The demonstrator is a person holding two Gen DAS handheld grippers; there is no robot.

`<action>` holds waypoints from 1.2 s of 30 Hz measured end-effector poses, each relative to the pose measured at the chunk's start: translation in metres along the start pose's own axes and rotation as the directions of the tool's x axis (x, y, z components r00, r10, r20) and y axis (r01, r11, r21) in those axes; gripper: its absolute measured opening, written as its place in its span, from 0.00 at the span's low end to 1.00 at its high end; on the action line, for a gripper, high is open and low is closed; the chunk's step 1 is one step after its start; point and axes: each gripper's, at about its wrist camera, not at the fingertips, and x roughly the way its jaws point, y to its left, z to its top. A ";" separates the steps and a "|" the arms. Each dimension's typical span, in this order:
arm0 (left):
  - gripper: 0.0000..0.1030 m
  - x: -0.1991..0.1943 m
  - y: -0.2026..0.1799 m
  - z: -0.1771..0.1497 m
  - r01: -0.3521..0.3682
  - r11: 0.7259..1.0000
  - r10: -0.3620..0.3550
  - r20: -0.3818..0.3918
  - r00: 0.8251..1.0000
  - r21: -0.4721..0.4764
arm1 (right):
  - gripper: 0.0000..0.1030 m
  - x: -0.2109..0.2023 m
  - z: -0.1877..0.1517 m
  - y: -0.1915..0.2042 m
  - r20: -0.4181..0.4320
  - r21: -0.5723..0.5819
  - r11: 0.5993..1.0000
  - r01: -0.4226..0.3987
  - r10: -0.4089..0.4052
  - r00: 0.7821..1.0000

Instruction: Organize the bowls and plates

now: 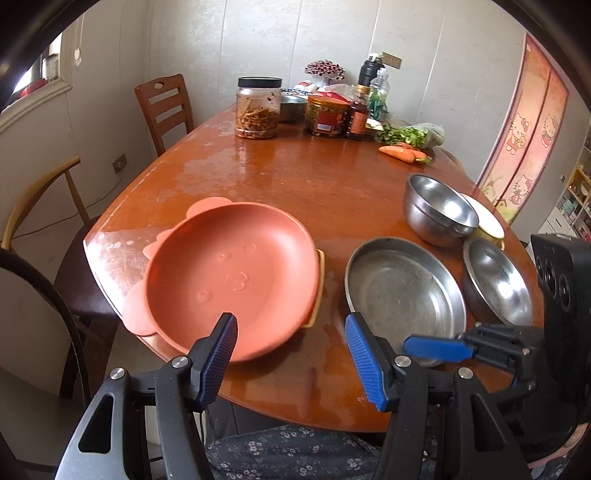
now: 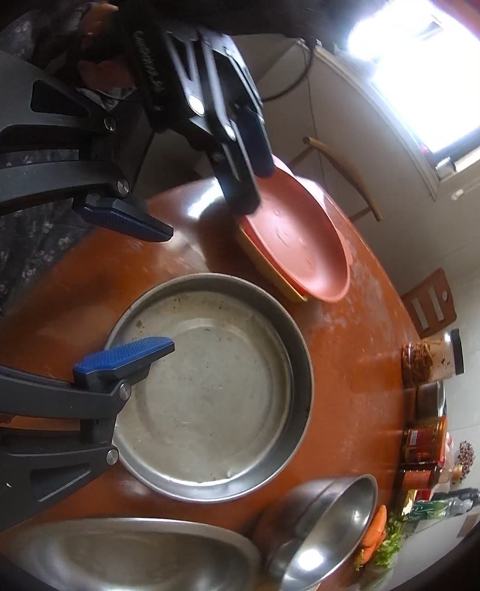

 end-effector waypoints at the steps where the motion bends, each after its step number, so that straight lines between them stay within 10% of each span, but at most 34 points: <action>1: 0.59 -0.001 -0.004 -0.001 0.007 1.000 -0.007 -0.003 1.000 0.006 | 0.54 -0.002 -0.004 0.003 0.000 -0.004 1.000 -0.004 0.004 1.000; 13: 0.59 0.005 -0.025 -0.009 0.048 0.999 -0.047 -0.049 0.998 0.020 | 0.54 -0.052 -0.036 0.005 0.116 0.005 0.999 0.051 -0.051 0.992; 26: 0.59 0.020 -0.039 -0.014 0.032 0.999 -0.030 -0.065 0.997 0.028 | 0.54 -0.059 -0.052 -0.034 0.206 0.238 0.952 0.192 -0.243 0.948; 36: 0.59 0.037 -0.048 -0.021 0.033 0.999 -0.029 -0.111 0.993 0.034 | 0.45 -0.046 -0.048 -0.026 0.270 0.191 0.931 0.312 -0.356 0.895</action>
